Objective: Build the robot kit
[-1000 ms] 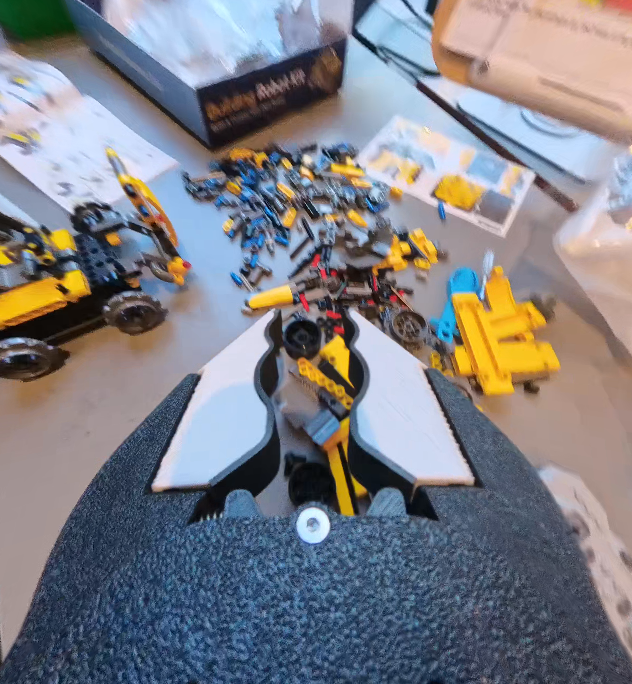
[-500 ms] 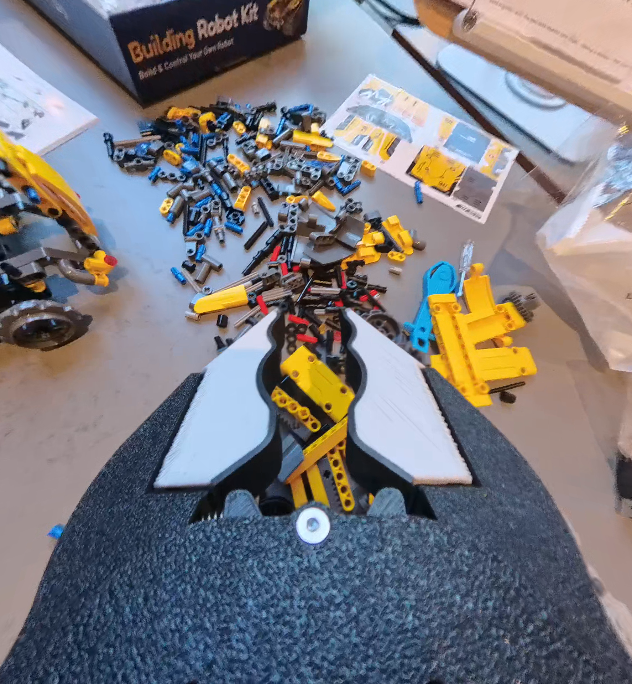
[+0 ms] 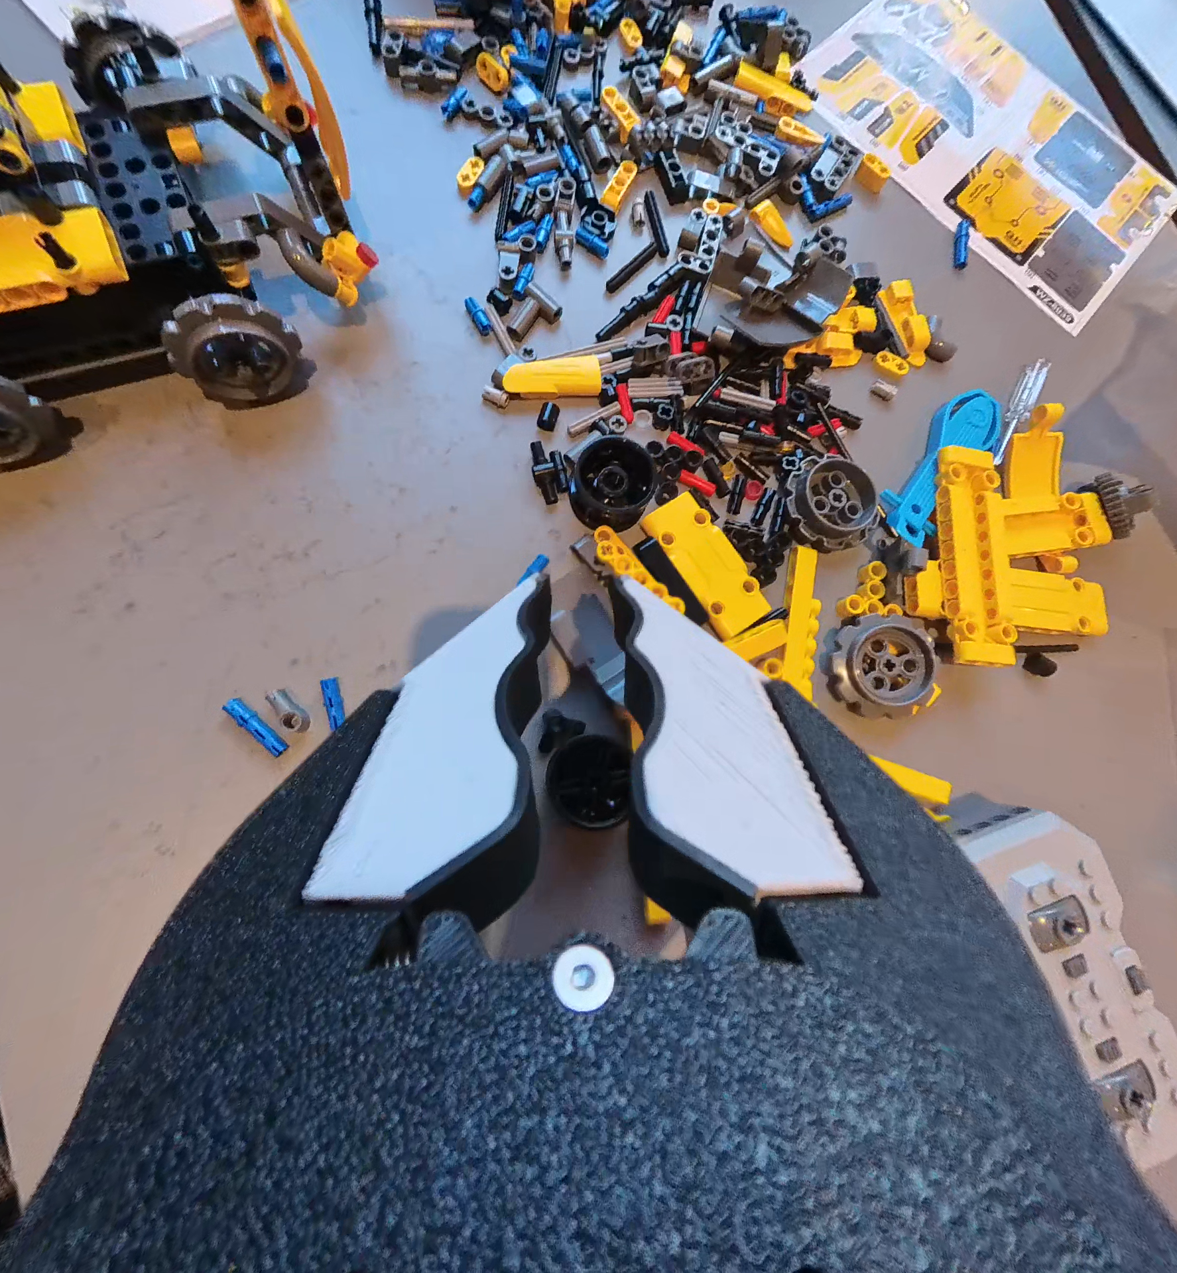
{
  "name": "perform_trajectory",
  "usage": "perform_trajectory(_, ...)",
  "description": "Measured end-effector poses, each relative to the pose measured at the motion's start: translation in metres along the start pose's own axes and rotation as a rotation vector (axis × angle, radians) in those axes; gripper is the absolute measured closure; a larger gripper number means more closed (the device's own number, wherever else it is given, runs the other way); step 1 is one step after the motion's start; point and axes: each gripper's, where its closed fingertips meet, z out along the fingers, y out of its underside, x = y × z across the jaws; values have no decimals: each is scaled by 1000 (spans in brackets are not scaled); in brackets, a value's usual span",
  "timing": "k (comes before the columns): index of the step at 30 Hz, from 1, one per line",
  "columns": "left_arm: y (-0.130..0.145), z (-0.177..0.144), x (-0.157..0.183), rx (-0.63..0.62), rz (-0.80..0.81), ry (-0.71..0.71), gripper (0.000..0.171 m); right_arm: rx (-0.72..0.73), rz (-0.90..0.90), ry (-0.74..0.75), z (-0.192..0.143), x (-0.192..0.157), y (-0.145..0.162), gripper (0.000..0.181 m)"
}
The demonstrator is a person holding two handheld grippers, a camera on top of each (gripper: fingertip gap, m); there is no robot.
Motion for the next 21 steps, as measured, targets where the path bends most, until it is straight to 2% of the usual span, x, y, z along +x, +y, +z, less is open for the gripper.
perform_trajectory(10, 1, 0, 2, -8, -3, 20, 99, -122, -19, -5, -4, -5, 23, 162)
perform_trajectory(21, 2, 0, 1, -10, -8, 20, 99, -126, -36, -24, 4, -8, 24, 161)
